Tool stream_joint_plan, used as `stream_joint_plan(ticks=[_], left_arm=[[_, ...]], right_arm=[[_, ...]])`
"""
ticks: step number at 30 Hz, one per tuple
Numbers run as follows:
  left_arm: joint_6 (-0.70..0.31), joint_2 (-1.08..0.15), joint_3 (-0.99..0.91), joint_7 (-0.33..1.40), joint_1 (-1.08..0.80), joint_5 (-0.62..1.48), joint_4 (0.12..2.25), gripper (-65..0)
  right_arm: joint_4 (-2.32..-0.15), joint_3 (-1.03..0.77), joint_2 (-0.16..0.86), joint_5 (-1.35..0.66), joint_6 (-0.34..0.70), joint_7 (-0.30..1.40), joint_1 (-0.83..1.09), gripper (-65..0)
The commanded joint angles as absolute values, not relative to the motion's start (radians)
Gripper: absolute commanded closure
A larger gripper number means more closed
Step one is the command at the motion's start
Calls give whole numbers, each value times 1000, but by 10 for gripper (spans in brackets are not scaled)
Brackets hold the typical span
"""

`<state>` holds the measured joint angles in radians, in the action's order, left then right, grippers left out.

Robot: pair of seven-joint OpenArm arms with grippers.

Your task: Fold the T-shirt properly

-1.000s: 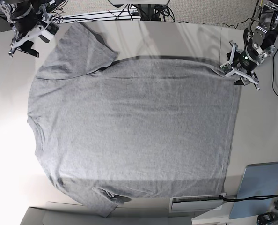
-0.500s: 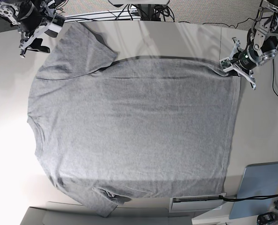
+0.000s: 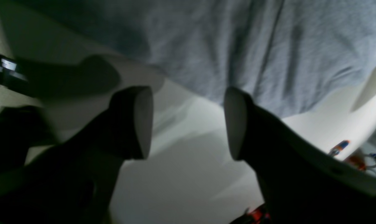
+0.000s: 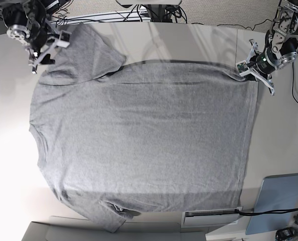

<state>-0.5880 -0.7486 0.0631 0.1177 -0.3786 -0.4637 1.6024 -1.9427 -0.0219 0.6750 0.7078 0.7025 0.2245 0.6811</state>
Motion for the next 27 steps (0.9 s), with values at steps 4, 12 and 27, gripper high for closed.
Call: stream_joint_plan(ticks=[4,12,27], left_arm=[[-698,-751,79,201,-415,-494,1576,0],[-698,-750,79,201,-415,-494,1575,0],[-698,-751,79,201,-415,-494,1575,0]], right_arm=[[-1920,49,704,670,698,234,613,-356],[-1851,150,704,670,698,235,539,-356],[-1798,213,704,546,698,299,448,-218]])
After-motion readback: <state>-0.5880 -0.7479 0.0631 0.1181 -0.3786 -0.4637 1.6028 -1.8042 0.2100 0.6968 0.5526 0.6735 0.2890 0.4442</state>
